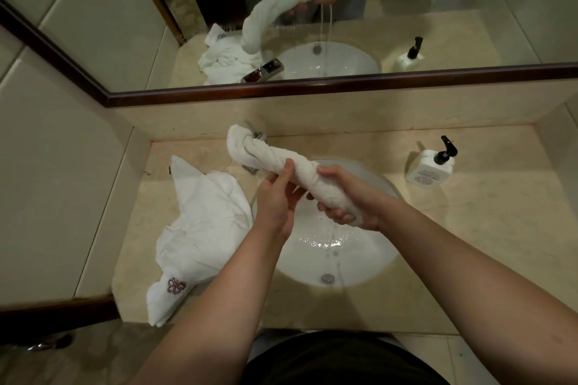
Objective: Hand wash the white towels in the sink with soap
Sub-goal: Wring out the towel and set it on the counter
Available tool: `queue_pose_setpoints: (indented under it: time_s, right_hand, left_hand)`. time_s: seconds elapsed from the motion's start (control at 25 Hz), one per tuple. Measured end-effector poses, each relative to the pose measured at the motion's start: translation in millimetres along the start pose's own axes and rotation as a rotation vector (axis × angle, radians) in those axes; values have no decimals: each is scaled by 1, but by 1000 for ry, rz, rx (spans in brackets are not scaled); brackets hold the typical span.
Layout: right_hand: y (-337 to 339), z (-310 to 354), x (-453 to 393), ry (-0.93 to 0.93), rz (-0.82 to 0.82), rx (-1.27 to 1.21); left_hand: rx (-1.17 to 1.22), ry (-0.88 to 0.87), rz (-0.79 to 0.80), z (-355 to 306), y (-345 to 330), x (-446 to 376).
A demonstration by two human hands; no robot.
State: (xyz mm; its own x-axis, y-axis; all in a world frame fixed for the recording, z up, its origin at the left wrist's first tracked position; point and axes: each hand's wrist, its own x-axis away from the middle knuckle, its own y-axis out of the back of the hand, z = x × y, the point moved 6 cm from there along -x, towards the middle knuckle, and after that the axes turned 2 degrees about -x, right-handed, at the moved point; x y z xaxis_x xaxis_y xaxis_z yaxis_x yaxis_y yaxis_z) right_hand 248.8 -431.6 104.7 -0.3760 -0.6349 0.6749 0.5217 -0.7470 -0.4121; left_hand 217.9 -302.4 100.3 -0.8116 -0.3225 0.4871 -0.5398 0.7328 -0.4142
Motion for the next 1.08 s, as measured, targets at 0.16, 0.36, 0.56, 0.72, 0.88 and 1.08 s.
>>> queue_pose_setpoints:
  time_s: [0.16, 0.36, 0.56, 0.72, 0.88, 1.08]
  right_hand:
    - [-23, -9, 2, -143, 250, -78]
    - [-32, -9, -3, -125, 158, 7]
    - [-17, -2, -7, 128, -317, 147]
    - [-5, -3, -12, 268, -513, 336]
    - [-3, -3, -11, 281, -568, 423]
    - [-12, -11, -8, 134, -408, 342]
  left_hand:
    - [-28, 93, -8, -3, -1, -2]
    - [223, 232, 98, -5, -12, -6]
    - [-28, 136, -102, -16, -18, -7]
    - [-38, 67, -342, -10, -20, -2]
    - [-131, 126, -463, -3, -13, -3]
    - [-134, 262, -289, 0, -12, -18]
